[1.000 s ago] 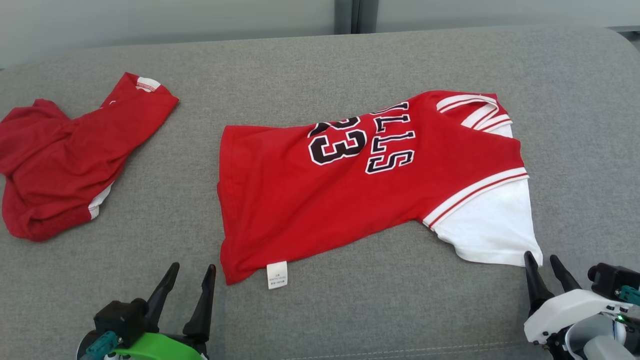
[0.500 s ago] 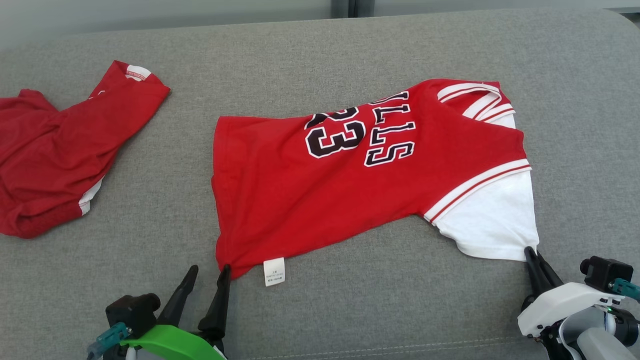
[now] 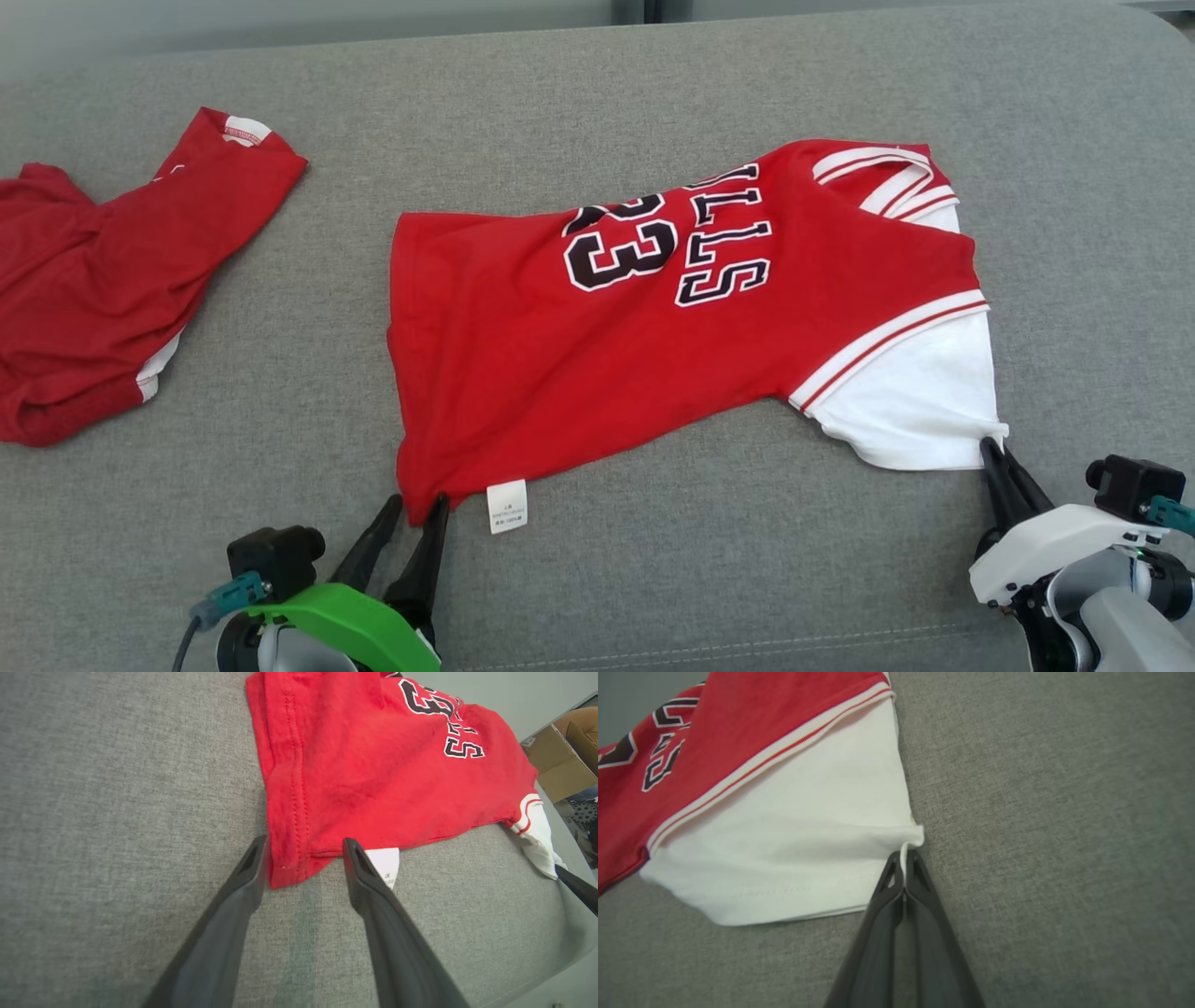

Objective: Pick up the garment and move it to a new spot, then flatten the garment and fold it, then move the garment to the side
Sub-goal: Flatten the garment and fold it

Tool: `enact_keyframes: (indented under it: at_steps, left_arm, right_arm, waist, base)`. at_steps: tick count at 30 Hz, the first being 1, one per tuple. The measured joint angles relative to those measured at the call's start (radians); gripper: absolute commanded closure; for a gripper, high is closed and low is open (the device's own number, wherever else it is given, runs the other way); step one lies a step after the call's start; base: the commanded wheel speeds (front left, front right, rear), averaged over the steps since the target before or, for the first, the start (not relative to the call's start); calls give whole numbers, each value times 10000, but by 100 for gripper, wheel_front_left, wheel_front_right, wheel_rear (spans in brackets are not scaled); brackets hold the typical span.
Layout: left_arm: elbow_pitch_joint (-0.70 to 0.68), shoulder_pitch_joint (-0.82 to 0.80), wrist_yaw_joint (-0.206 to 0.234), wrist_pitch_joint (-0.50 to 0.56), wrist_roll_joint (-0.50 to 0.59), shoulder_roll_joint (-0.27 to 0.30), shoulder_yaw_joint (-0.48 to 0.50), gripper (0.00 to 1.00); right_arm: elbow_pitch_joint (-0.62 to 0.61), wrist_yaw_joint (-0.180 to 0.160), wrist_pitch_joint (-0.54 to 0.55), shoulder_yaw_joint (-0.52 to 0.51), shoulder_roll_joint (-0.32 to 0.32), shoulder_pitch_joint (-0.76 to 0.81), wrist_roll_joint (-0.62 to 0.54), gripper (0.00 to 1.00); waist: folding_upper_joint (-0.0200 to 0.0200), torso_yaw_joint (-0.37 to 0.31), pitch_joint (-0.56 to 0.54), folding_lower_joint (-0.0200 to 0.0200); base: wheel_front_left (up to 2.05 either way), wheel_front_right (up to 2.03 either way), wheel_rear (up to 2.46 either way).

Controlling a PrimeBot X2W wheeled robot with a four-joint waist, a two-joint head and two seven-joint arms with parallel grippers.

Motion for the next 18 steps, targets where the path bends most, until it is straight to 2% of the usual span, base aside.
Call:
enact_keyframes:
  at_steps: [1, 2, 9, 11, 12, 14, 16, 17, 18]
  left_arm:
    - [31, -2, -4, 73, -6, -2, -21, 27]
    - [96, -19, -13, 79, -6, -8, -63, 35]
    - [251, -220, -98, 150, -107, -38, -58, 56]
    - [282, -324, -151, 150, -111, -65, -71, 79]
    - [299, -364, -176, 150, -117, -90, -73, 100]
    - [326, -406, -180, 148, -167, -119, -73, 100]
    - [357, -422, -255, 148, -213, -150, -75, 100]
    - [230, -444, -314, 151, -244, -88, -63, 100]
    - [67, -482, -384, 151, -265, -4, -67, 100]
  right_arm:
    - [25, 2, 0, -4, 0, -47, -2, 100]
    - [35, 4, 0, -23, 0, -61, -2, 100]
    - [104, 96, 0, -155, 25, -171, -13, 100]
    - [109, 96, 2, -257, 17, -262, -21, 100]
    - [96, 100, 2, -307, 15, -294, -27, 100]
    - [61, 123, 4, -353, 25, -317, -17, 100]
    - [-61, 341, 17, -397, 92, -425, 107, 100]
    - [-529, 571, 19, -558, 272, -658, 520, 100]
    - [-851, 652, 25, -640, 330, -824, 740, 100]
  waist:
    - [0, -17, 15, 0]
    - [0, -30, 28, 0]
    - [0, -82, 60, 0]
    - [0, -90, 59, 0]
    - [0, -95, 56, 0]
    - [0, -100, 51, 0]
    - [0, -117, 21, 0]
    - [0, -154, -49, 0]
    - [0, -175, -98, 0]
  base:
    - [0, 0, 0]
    - [0, 0, 0]
    - [0, 0, 0]
    - [0, 0, 0]
    - [0, 0, 0]
    - [0, 0, 0]
    - [0, 0, 0]
    - [0, 0, 0]
    - [0, 0, 0]
